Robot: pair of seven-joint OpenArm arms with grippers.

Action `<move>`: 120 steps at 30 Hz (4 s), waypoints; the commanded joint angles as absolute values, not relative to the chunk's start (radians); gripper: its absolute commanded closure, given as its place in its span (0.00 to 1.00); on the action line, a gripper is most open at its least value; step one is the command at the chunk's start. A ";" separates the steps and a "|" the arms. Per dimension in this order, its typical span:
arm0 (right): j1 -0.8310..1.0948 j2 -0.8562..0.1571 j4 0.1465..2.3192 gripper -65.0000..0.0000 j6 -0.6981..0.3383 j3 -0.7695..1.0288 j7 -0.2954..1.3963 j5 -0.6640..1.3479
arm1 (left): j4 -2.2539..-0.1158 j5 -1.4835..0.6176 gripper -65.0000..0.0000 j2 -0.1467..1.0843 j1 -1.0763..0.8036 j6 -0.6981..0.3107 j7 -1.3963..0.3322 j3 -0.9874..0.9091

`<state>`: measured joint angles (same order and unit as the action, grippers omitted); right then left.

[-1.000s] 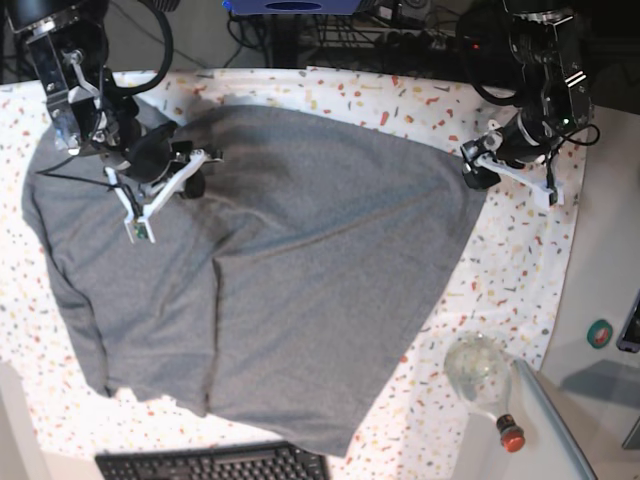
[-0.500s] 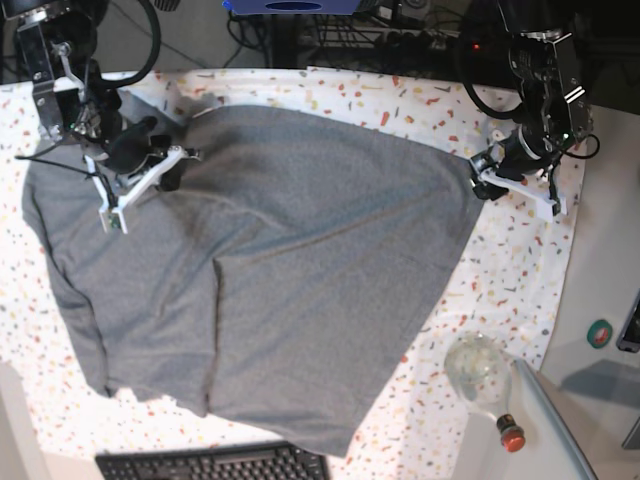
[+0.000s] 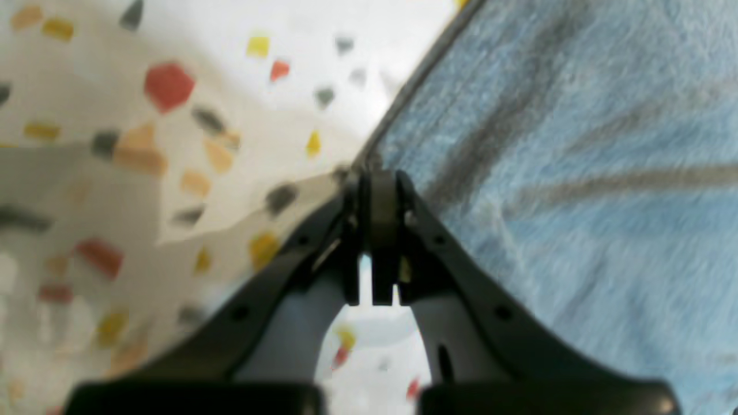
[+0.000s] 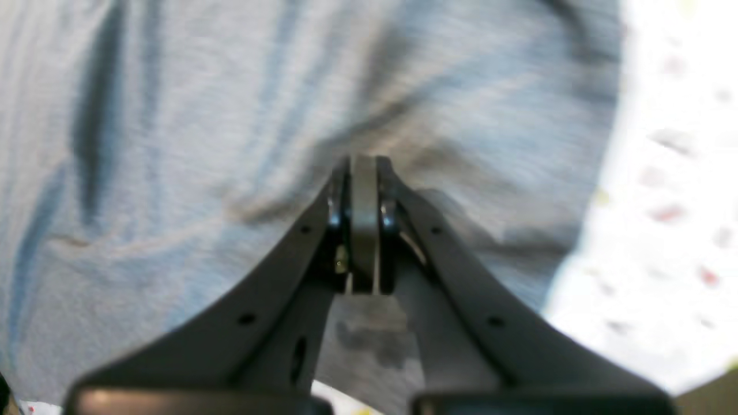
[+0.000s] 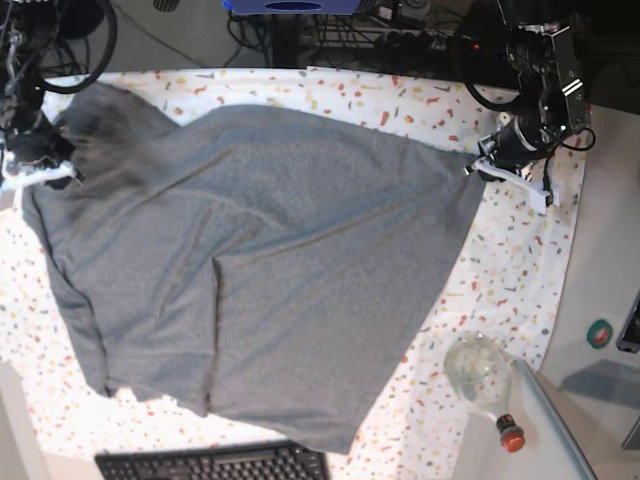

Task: Layout the t-shirt on the table in an organized manner, then fold the t-shirt properly
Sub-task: 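Pull the shirt edge apart with both grippers to stretch it flat, then fold the held edge over the shirt with both grippers and release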

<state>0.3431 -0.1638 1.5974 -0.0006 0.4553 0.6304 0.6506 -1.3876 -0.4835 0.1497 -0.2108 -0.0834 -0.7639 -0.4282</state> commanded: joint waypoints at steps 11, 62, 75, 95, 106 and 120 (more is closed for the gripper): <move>0.443 -0.171 1.558 0.55 -0.008 0.527 0.636 0.654 | -1.508 -0.481 1.00 0.163 -0.263 -0.082 -0.759 -0.433; 0.364 -0.173 1.750 1.00 -0.113 0.697 1.133 0.653 | -1.817 -0.487 1.00 0.265 -0.490 -0.002 -0.892 -0.433; 0.366 -0.177 1.670 1.00 -0.113 0.696 1.136 0.653 | -1.873 -0.487 1.00 0.265 -0.616 -0.002 -0.894 -0.440; 0.231 -0.156 1.693 1.00 -0.114 0.601 1.207 0.526 | -1.871 -0.489 1.00 0.226 -0.492 -0.001 -1.015 -0.490; -0.002 -0.193 1.584 1.00 -0.028 0.524 1.253 0.524 | -1.718 -0.481 1.00 0.202 -0.202 0.002 -1.116 -0.378; -0.053 -0.282 1.362 1.00 -0.027 0.464 1.070 0.526 | -1.629 -0.479 1.00 0.205 -0.073 0.004 -1.112 -0.343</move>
